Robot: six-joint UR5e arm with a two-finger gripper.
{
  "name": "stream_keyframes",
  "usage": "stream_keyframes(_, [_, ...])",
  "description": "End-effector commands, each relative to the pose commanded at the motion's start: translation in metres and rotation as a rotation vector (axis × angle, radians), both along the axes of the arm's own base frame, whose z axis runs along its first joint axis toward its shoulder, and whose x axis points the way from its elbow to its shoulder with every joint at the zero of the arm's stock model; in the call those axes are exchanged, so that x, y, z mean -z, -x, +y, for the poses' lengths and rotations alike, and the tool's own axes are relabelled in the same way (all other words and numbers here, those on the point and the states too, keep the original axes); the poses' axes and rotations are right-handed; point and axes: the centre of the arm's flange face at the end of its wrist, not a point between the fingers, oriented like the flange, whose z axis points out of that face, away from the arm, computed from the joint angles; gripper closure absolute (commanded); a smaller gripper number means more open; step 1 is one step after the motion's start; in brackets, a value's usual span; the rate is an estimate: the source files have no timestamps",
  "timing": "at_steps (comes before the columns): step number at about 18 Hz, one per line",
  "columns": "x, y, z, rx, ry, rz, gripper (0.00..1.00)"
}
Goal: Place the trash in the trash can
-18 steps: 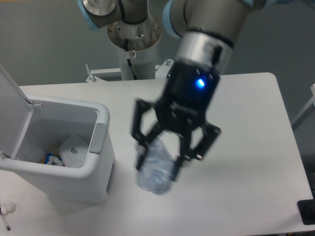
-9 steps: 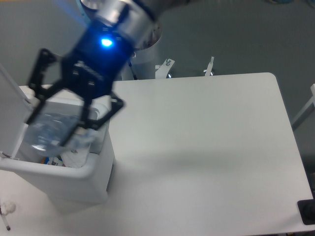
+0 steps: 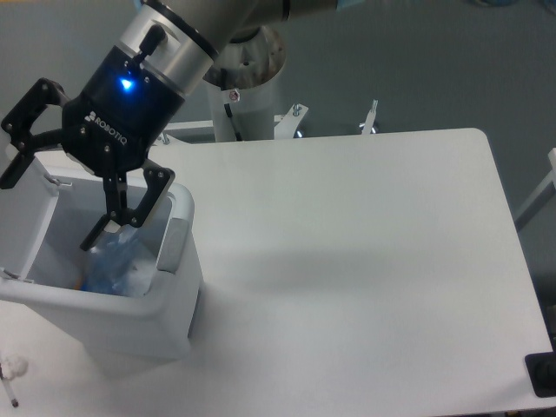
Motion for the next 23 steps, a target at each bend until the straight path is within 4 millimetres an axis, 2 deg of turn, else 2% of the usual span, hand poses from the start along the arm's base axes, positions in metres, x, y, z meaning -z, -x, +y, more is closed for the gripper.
stream_keyframes(3, [0.022,0.052,-0.025,-0.117,0.052,0.002,0.00])
stream_keyframes(5, [0.038,0.098,-0.051,-0.201,0.081,0.014,0.00])
stream_keyframes(7, [0.057,0.148,-0.086,-0.275,0.107,0.038,0.00])
stream_keyframes(8, [0.072,0.174,-0.110,-0.309,0.121,0.047,0.00])
stream_keyframes(9, [0.087,0.185,-0.122,-0.316,0.137,0.052,0.00])
stream_keyframes(10, [0.111,0.202,-0.143,-0.323,0.170,0.084,0.00])
stream_keyframes(12, [0.144,0.223,-0.176,-0.345,0.252,0.156,0.00])
stream_keyframes(13, [0.154,0.228,-0.184,-0.350,0.291,0.186,0.00])
stream_keyframes(16, [0.179,0.262,-0.224,-0.420,0.451,0.278,0.00])
stream_keyframes(19, [0.200,0.288,-0.251,-0.426,0.598,0.377,0.00])
stream_keyframes(23, [0.218,0.310,-0.270,-0.361,0.798,0.521,0.00])
